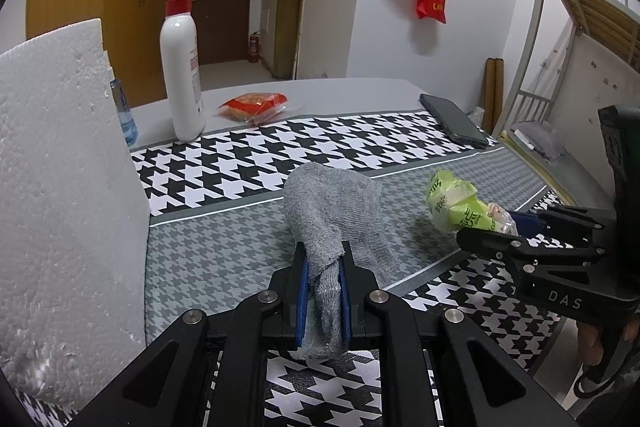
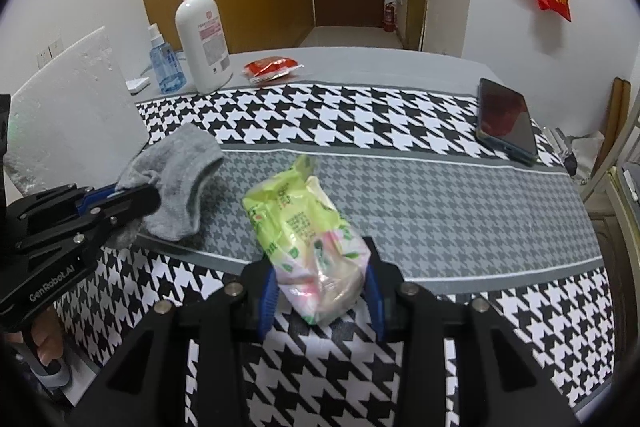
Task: Organize soft objects
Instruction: 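Lift and carry the grey sock and green packet over the foam box with both grippers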
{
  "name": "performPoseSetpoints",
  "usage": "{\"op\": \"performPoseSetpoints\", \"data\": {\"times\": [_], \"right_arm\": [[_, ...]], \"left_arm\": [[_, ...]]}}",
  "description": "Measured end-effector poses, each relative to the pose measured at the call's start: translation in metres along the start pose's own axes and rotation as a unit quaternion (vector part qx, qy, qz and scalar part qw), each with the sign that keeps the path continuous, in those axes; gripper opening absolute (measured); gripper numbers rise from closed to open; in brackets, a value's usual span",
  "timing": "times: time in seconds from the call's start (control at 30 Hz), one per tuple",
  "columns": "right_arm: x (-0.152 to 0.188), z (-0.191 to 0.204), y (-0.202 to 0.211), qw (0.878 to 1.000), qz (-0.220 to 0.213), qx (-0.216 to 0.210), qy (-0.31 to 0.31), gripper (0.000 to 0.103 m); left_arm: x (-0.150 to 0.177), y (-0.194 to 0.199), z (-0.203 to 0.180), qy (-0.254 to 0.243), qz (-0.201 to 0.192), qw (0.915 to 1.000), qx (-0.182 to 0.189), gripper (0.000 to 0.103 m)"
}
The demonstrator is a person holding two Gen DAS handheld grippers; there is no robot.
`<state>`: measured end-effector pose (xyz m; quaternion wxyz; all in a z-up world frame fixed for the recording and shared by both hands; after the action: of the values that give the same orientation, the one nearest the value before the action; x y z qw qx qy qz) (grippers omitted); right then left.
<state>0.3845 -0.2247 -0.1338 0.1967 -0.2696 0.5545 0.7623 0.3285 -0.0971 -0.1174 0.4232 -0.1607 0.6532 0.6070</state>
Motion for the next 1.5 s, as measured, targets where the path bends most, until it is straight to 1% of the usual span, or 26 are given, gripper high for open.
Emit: {"op": "performPoseSetpoints", "data": {"times": [0.2, 0.3, 0.4, 0.5, 0.6, 0.87, 1.03, 1.3, 1.5], "right_arm": [[0.003, -0.002, 0.002, 1.000, 0.003, -0.001, -0.011, 0.042], [0.002, -0.004, 0.008, 1.000, -0.005, -0.002, -0.016, 0.042], [0.001, -0.007, 0.017, 1.000, -0.016, -0.002, -0.019, 0.042], [0.000, -0.009, 0.028, 0.999, -0.030, -0.003, -0.020, 0.042], [-0.001, -0.011, 0.037, 0.999, -0.040, -0.004, -0.025, 0.042], [0.001, -0.012, 0.062, 0.998, -0.061, -0.016, -0.025, 0.042], [0.002, -0.006, 0.079, 0.996, -0.077, -0.026, -0.025, 0.042], [0.004, 0.007, 0.110, 0.993, -0.107, -0.039, -0.011, 0.042], [0.003, 0.010, 0.127, 0.991, -0.128, -0.045, -0.016, 0.042]], "left_arm": [[-0.002, 0.002, -0.001, 0.000, -0.003, 1.0000, 0.000, 0.014], [-0.003, 0.005, -0.005, -0.005, -0.005, 1.0000, 0.002, 0.014], [-0.004, 0.007, -0.010, -0.003, -0.003, 0.9999, 0.013, 0.014], [-0.007, 0.014, -0.014, -0.011, -0.010, 0.9999, 0.000, 0.014], [-0.008, 0.024, -0.020, -0.011, -0.014, 0.9998, 0.002, 0.014], [-0.013, 0.053, -0.031, -0.020, -0.037, 0.9990, -0.015, 0.014], [-0.015, 0.071, -0.037, -0.035, -0.048, 0.9977, -0.032, 0.014], [-0.020, 0.102, -0.042, -0.046, -0.080, 0.9944, -0.052, 0.014], [-0.020, 0.121, -0.039, -0.044, -0.090, 0.9929, -0.064, 0.014]]}}
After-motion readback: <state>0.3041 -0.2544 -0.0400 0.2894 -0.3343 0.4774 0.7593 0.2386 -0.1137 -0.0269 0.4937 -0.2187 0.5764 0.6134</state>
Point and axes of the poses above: each gripper's, at about its wrist camera, not at the fingertips, and y roughly against the way its jaws point, z to its left, x to its underside, the point moved 8 cm from there along -y, roughly the way its jaws point, and after that the axes turned 15 degrees about -y, right-handed, at the moved point
